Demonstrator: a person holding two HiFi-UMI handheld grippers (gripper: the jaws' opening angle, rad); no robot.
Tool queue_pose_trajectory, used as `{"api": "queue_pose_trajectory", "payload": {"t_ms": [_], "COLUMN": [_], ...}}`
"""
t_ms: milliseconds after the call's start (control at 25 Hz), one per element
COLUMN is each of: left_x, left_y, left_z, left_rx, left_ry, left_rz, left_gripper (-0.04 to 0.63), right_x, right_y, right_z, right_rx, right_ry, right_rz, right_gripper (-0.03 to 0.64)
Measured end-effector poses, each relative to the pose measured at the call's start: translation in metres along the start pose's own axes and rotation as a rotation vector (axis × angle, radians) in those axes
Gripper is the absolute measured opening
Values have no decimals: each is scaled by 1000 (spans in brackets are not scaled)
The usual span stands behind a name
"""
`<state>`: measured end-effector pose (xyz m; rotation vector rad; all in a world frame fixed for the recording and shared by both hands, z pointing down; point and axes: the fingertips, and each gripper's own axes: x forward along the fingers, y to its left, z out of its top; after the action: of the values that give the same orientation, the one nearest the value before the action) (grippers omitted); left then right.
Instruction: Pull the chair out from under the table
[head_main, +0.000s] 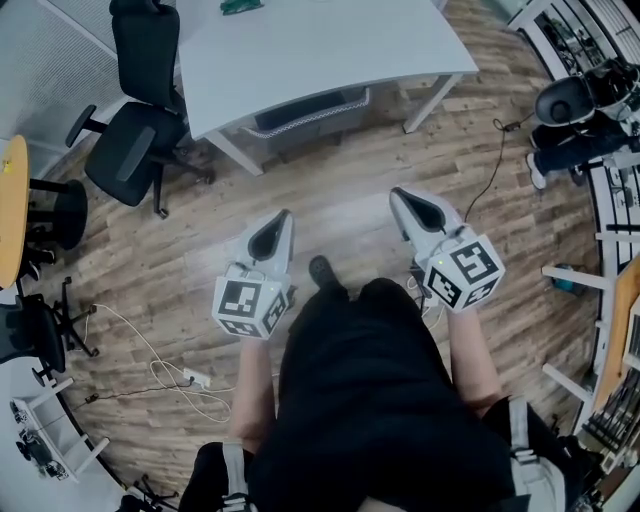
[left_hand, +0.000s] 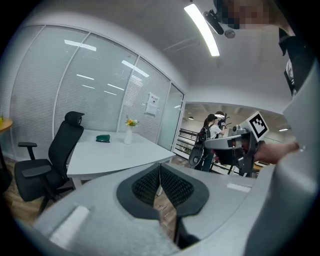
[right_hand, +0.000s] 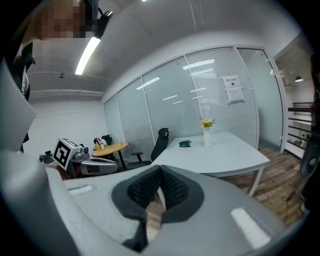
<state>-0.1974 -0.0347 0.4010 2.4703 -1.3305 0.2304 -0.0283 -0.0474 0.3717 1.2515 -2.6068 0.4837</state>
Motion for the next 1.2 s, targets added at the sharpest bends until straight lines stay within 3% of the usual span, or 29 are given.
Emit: {"api": "queue_pose_trajectory", "payload": {"t_ms": [560, 1200], "left_x": [13, 73], "left_y": [13, 57], "left_z": [-16, 20], "left_rx": [-20, -26], "left_ry": [43, 55], "left_rz": [-14, 118], "left_gripper": [11, 12], "right_x": [12, 92], "right_y": [-17, -91], "right_z": [-13, 31], "right_rx": [20, -13], "right_ry": [55, 44], "right_rz": [-25, 64], "right_gripper": [3, 3]}}
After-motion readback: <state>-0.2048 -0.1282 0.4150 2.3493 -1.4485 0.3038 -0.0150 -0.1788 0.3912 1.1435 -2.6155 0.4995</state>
